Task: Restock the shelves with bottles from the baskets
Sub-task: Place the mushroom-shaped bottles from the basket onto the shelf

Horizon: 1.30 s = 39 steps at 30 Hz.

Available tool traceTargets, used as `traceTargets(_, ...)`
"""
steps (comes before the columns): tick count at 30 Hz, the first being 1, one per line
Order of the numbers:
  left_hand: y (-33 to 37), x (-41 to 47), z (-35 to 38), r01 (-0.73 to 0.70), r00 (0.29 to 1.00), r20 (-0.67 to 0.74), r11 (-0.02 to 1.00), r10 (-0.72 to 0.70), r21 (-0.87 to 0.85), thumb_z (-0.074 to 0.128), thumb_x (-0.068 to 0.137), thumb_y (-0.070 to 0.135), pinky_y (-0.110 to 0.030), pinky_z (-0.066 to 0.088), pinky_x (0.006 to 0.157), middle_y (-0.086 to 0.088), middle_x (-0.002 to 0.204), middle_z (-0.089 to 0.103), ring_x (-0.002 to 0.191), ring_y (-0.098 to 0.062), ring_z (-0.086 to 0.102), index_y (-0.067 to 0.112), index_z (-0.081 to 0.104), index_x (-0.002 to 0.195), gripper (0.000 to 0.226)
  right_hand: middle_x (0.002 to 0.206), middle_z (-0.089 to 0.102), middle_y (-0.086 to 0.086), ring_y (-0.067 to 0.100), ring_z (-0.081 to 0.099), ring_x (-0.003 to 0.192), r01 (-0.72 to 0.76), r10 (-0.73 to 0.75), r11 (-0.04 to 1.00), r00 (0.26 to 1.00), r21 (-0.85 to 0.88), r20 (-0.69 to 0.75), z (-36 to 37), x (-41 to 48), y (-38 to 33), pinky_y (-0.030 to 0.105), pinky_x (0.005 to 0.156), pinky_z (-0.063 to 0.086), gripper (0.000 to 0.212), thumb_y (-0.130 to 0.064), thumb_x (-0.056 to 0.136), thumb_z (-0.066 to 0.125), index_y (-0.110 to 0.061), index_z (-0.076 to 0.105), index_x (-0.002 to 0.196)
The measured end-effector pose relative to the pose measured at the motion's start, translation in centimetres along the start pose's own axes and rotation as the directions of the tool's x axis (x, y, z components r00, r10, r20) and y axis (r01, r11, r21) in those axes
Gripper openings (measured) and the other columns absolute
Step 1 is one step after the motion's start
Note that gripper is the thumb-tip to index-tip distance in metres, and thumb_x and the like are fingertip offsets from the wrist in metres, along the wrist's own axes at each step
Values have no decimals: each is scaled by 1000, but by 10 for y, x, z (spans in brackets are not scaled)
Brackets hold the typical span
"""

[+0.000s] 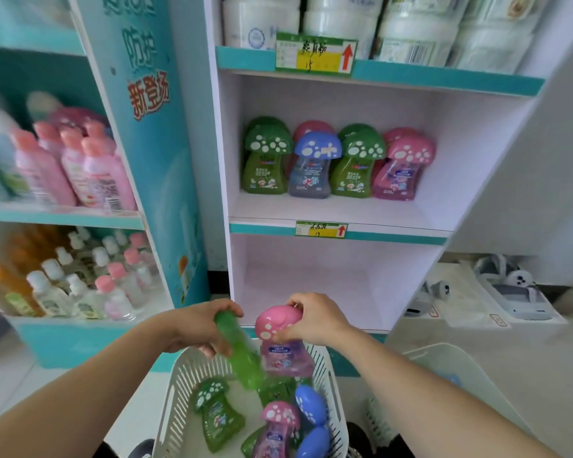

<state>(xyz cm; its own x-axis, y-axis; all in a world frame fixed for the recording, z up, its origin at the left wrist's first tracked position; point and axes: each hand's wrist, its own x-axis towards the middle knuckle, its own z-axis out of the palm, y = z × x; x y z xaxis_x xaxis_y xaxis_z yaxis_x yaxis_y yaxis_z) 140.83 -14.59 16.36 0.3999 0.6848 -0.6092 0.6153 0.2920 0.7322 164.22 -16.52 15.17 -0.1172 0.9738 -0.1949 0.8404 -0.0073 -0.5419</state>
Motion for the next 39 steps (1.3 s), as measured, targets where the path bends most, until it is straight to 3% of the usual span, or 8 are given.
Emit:
traceTargets(4,10,-8,-6,-3,991,-130,962,40,274,74,64,-11,-41,53,89,-9,115,53,104,-27,56,36,48,116,74,99,65,-9,11,62,87,17,-16,1000,999,21,-42,-17,-4,-8,30,78,54,57,-51,53,85,-28,64,100)
traceTargets(10,43,-31,-4,-34,952,-217,778,216,628,80,71,19,-28,51,81,0,107,52,95,-18,52,40,42,117,63,99,62,-9,13,60,89,45,-39,998,993,50,-109,-52,-13,-20,28,76,52,56,-48,57,85,-25,62,103)
traceTargets(15,71,-49,-6,-12,930,-275,769,243,639,76,77,28,-25,58,68,-7,111,47,84,-22,61,35,44,121,55,103,62,-7,14,60,94,28,11,979,981,202,-192,-84,-20,-21,37,86,53,60,-45,54,87,-24,60,103)
traceTargets(22,115,-74,-3,-19,859,-358,721,366,693,73,70,58,-28,47,87,2,112,53,97,-16,53,31,48,127,67,96,65,-4,17,62,91,58,43,949,950,310,-308,-131,-28,-25,42,86,53,57,-45,48,90,-22,58,90)
traceTargets(28,161,-84,3,-57,726,-431,672,536,739,71,62,68,-29,46,79,4,101,45,93,-18,53,34,53,120,69,100,63,-6,15,62,92,110,43,930,914,349,-403,-173,-38,-25,40,85,54,63,-45,47,90,-24,57,96)
traceTargets(32,187,-88,3,-69,629,-472,649,618,758,66,61,74,-28,45,75,6,100,50,91,-15,53,32,55,115,70,100,62,-6,15,61,93,117,63,934,876,338,-478,-200,-39,-20,39,85,54,67,-46,47,89,-22,58,101)
traceTargets(35,204,-87,3,-94,590,-500,669,634,737,67,61,74,-30,47,73,6,98,56,88,-15,55,31,57,104,61,100,62,-7,15,61,94,122,66,938,855,323,-514,-218,-38,-14,39,86,54,66,-45,47,90,-22,58,101)
traceTargets(39,223,-83,4,-124,546,-534,692,646,711,69,60,71,-32,51,76,7,95,59,86,-15,55,27,61,107,65,103,61,-5,17,61,96,120,77,944,824,306,-561,-238,-33,-3,40,87,54,65,-41,49,91,-26,54,100)
